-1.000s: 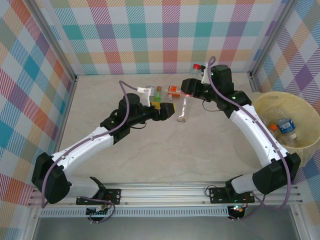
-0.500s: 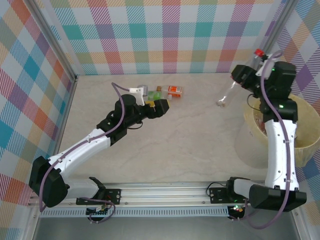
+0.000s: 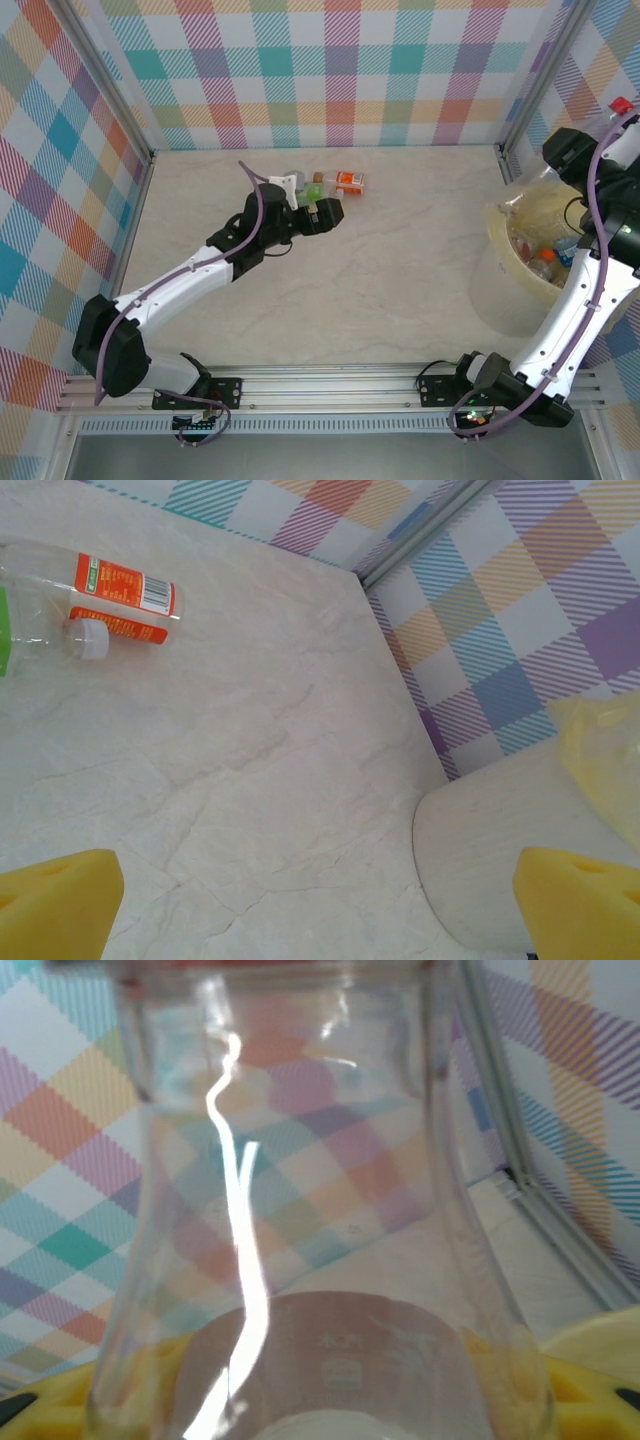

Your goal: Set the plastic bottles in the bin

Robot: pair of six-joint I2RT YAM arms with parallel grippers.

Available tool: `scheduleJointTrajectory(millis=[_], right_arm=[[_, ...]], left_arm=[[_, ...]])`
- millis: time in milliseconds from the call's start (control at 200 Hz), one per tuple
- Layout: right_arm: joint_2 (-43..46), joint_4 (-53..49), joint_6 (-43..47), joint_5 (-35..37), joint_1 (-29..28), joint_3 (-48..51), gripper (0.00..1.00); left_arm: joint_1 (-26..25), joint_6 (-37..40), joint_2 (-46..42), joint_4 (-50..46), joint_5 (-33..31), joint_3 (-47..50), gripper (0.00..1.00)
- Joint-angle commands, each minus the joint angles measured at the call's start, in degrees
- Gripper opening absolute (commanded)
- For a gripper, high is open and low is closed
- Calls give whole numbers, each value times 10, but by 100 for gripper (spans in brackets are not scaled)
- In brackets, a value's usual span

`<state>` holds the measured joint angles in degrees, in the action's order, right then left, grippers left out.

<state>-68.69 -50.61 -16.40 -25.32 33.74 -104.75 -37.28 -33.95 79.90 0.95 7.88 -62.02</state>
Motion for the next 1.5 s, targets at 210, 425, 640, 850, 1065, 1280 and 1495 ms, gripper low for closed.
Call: scheduleJointTrajectory(millis=[210, 425, 640, 850, 1065, 1280, 1495], right_arm=[[-41, -183, 164, 229, 16, -37, 57], [-32, -193, 191, 335, 16, -9, 57], [-32, -217, 188, 344, 15, 19, 60], [-35, -230, 214, 282, -18, 61, 78], [-36, -228, 204, 284, -59, 62, 81], [-36, -222, 184, 285, -67, 62, 84], [-34, -204, 160, 289, -100, 66, 100]], left_arm=[[6, -71, 73, -15, 37, -55, 100], [5, -84, 98, -20, 53, -73, 100], [5, -88, 101, -22, 51, -71, 100], [5, -90, 104, -24, 49, -68, 100], [5, -90, 109, -28, 53, -67, 100], [5, -90, 108, -30, 44, -62, 100], [6, -79, 110, -56, 21, -68, 100]])
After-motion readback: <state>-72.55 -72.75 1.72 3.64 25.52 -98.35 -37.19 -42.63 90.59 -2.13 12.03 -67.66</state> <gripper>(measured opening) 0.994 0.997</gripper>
